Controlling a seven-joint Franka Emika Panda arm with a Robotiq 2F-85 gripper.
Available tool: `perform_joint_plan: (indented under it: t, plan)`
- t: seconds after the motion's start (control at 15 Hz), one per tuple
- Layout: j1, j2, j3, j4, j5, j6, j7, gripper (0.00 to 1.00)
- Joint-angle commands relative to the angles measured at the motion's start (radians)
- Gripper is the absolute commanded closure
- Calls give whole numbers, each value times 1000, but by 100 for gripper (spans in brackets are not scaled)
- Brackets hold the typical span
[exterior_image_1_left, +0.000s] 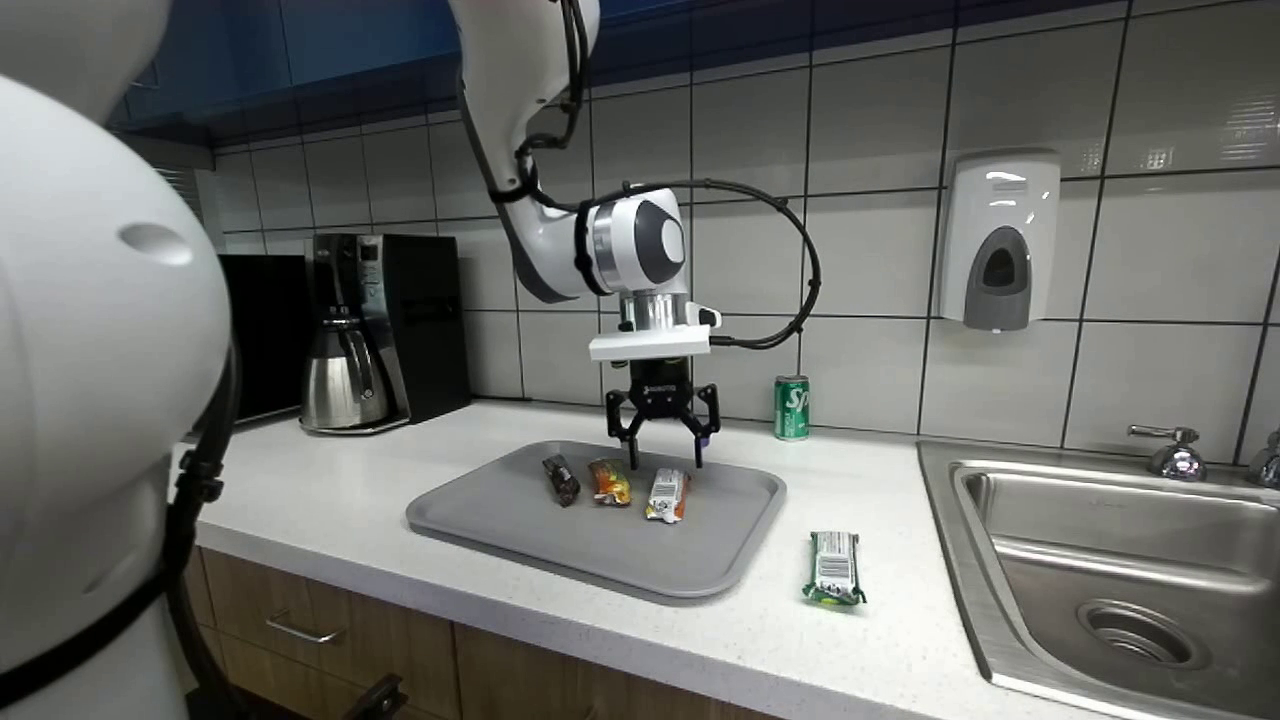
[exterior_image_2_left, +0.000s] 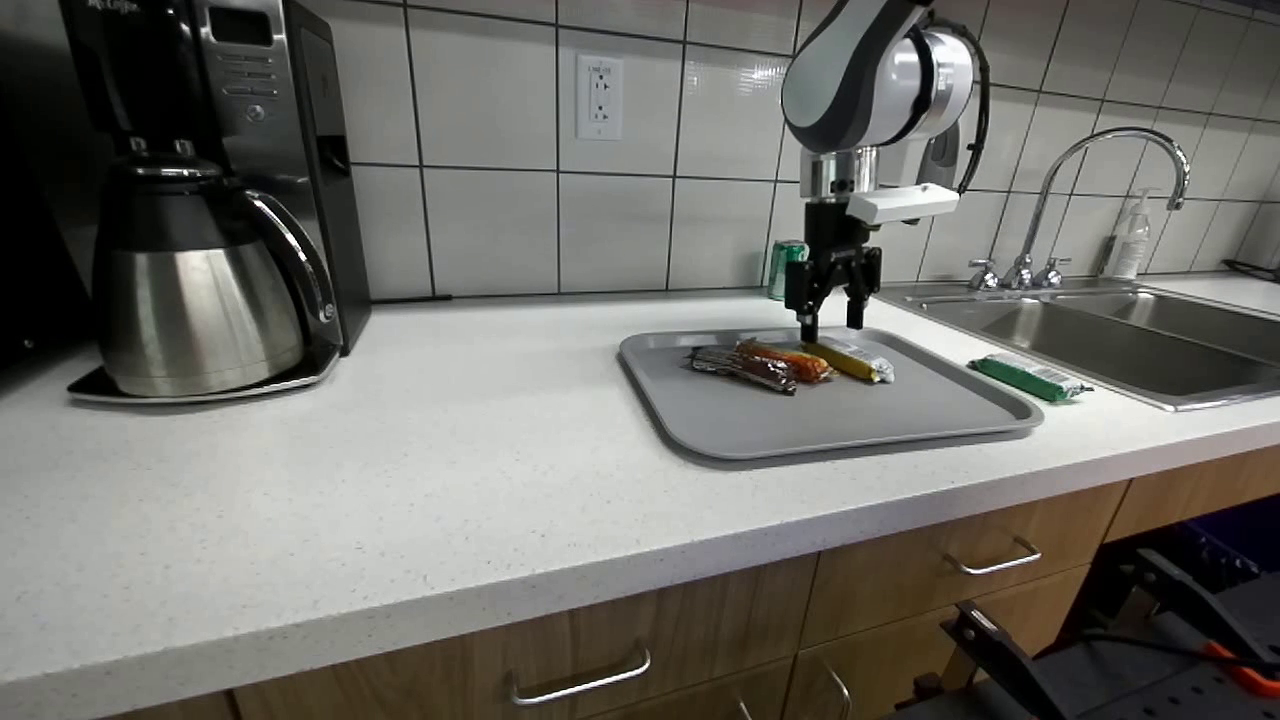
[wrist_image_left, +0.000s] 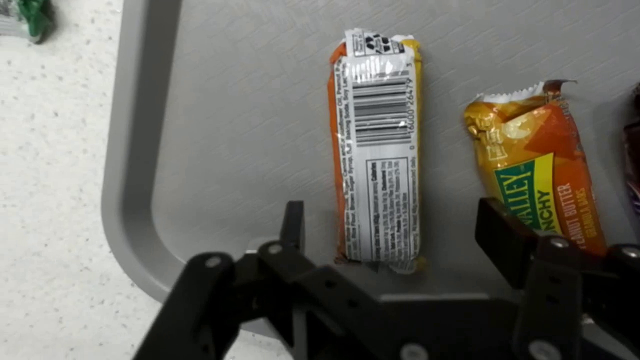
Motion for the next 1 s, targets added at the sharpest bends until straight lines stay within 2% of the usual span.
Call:
perform_joint_plan:
  t: [0.0,0.4,0.93]
  plan:
    - [-3,-41,6,2,-37,-11,-28,0]
    - [-17,-80,10,-1,-35,-2,-104,0]
    - [-13,-149,-34,-51,-97,7,-30,0]
